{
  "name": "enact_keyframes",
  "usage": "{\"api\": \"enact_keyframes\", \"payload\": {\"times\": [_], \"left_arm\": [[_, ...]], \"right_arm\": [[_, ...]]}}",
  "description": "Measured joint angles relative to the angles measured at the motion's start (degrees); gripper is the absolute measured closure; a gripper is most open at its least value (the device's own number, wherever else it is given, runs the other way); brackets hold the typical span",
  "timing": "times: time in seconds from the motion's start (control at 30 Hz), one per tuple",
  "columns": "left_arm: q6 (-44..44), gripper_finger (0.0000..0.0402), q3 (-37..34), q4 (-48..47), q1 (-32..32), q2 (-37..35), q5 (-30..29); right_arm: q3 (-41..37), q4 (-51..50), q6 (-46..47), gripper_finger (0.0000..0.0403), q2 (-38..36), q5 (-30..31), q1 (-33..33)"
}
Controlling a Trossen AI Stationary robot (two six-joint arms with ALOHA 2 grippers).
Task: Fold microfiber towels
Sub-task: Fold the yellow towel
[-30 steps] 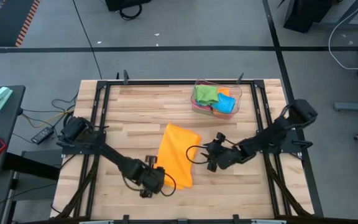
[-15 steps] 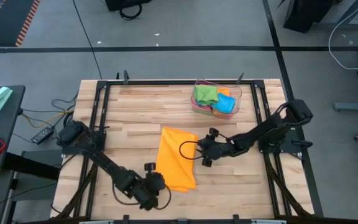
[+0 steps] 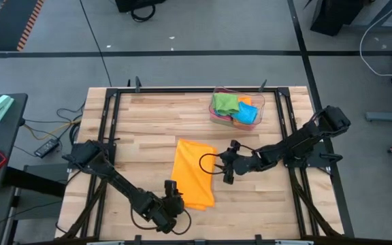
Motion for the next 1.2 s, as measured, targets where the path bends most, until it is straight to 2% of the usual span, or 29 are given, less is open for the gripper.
{"api": "enact_keyframes", "payload": {"times": [0.47,0.7,0.97,1.07,1.2], "left_arm": [[6.0,0.0277,0.0,-2.1,-0.1,0.3,-0.3],[5.7,0.0388,0.0,-2.6,-0.1,0.2,-0.3],[-2.8,0.0392,0.1,-4.2,-1.9,-4.1,-0.5],[-3.4,0.0392,0.1,-5.3,-3.1,-6.0,-0.4],[-3.7,0.0374,0.1,-6.7,-4.3,-7.0,-0.3]], "right_arm": [[0.0,-0.1,2.5,0.019,0.1,0.1,1.2],[0.0,0.2,2.5,0.019,0.2,0.1,1.5],[0.0,0.4,2.7,0.019,0.2,-0.8,2.1],[0.0,0.4,2.7,0.019,0.2,-0.9,2.3],[0.0,0.4,2.7,0.019,0.2,-0.9,2.2]]}}
